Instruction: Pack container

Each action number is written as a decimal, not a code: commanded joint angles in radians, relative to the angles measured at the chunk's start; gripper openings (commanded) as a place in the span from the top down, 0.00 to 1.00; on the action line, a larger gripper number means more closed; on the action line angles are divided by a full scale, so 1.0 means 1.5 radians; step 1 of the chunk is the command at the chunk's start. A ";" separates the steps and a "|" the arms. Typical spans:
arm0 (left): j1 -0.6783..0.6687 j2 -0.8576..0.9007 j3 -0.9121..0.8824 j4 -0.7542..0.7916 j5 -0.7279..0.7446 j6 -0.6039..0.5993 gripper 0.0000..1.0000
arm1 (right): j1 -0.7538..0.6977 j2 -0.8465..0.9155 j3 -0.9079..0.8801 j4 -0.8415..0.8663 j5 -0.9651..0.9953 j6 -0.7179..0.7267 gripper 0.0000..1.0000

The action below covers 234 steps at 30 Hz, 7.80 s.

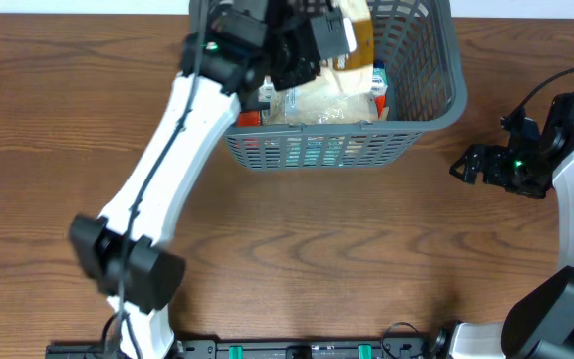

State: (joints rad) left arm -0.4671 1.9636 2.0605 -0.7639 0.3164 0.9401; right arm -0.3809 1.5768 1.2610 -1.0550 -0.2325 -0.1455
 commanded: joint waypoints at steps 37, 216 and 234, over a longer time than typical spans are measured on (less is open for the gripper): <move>0.107 -0.145 0.105 -0.074 -0.187 -0.326 0.01 | 0.002 -0.011 0.392 0.001 0.027 0.037 0.01; 0.317 -0.971 -0.905 0.154 -0.094 -0.538 0.01 | 0.302 -1.048 -0.825 0.632 0.202 0.099 0.01; 0.318 -1.253 -1.371 0.646 -0.138 -0.538 0.01 | 0.302 -1.048 -0.825 0.632 0.202 0.099 0.01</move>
State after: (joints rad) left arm 0.0109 0.1207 0.0372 0.2073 0.1459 0.1413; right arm 0.0677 0.0116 0.0303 -0.1089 0.0612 -0.0101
